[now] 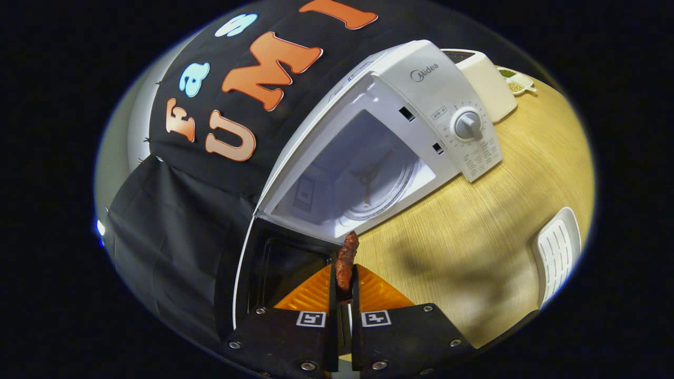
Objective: Open the microwave, put the food inside, and close the microwave door.
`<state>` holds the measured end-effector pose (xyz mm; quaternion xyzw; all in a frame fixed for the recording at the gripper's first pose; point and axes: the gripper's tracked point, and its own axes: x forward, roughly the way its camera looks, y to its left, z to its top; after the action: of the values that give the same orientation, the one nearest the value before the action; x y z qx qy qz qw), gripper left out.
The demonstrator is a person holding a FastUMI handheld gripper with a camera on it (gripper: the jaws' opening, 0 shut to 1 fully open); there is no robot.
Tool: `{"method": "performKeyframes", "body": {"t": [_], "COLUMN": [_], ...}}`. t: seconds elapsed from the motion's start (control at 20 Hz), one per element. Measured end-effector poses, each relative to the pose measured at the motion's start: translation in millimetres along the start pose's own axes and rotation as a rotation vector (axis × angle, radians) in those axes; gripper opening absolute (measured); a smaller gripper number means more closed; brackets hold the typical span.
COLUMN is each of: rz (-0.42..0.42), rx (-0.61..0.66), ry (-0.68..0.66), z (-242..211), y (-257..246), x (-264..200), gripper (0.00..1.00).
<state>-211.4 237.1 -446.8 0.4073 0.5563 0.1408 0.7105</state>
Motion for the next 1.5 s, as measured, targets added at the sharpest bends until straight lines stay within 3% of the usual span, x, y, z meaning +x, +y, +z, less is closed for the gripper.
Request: {"method": "performKeyframes", "body": {"t": [0.25, 0.75, 1.5], "rz": [0.047, 0.05, -0.087], "rx": [0.066, 0.165, 0.232], "ry": [-0.083, -0.27, -0.448], "z": [5.1, 36.0, 77.2], "y": [21.6, 29.0, -5.5], "x": [35.7, 101.6, 178.1], "gripper": [0.1, 0.1, 0.1]}}
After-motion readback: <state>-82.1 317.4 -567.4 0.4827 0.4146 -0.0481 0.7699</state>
